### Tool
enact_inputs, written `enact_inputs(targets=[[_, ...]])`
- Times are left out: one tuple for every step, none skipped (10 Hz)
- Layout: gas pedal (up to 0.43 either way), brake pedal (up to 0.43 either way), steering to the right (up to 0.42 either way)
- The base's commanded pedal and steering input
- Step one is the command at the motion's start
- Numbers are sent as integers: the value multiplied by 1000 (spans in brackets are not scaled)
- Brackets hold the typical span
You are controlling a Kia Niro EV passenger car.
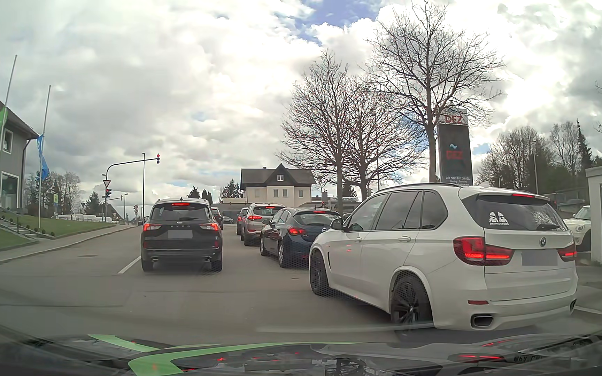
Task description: Follow the waypoints while adhering to traffic rules and regulations
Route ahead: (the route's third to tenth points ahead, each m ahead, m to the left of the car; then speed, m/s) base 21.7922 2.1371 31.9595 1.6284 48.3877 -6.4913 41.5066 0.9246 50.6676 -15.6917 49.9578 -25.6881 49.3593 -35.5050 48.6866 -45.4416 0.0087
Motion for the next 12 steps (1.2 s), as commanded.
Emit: enact_inputs(targets=[[0,287,571],[0,280,571],[0,280,571],[0,280,571],[0,287,572],[0,287,571],[0,280,571],[0,280,572],[0,287,571],[0,287,572],[0,287,571],[0,287,571]])
